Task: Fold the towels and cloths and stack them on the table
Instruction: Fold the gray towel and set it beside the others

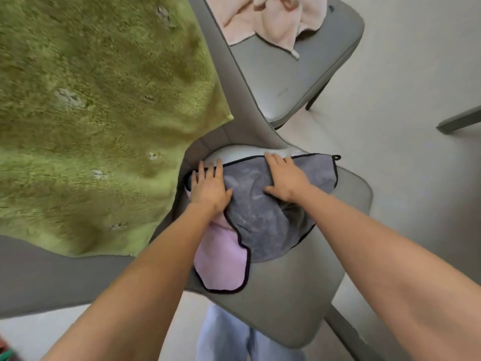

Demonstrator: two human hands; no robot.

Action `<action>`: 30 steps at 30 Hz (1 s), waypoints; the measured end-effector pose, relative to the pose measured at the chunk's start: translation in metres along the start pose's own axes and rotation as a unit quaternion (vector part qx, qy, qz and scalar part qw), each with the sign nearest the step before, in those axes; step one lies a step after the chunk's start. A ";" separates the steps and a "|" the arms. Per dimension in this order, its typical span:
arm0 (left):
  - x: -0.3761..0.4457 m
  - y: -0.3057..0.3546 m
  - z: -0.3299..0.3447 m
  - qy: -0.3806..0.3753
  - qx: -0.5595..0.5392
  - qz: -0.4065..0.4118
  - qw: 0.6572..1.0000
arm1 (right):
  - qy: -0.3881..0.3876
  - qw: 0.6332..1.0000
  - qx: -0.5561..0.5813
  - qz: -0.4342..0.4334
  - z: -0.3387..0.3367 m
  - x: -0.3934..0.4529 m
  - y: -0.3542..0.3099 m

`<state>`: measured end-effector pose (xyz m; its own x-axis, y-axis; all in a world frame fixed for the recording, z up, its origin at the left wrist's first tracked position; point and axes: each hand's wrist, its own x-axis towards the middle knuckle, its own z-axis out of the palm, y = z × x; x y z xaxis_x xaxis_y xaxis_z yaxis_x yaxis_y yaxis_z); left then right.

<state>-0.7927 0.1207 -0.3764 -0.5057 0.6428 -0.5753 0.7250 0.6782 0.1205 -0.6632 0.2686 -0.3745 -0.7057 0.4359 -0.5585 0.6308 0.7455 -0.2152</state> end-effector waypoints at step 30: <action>-0.309 0.250 -0.255 -0.033 -0.217 0.448 0.867 | 0.352 0.717 0.586 0.139 -0.198 -0.460 0.024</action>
<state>-0.5747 0.1823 0.0379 0.2064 0.9689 -0.1366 0.5612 -0.0028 0.8277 -0.3875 0.1858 0.0357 -0.2282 0.9390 -0.2573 0.3252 -0.1756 -0.9292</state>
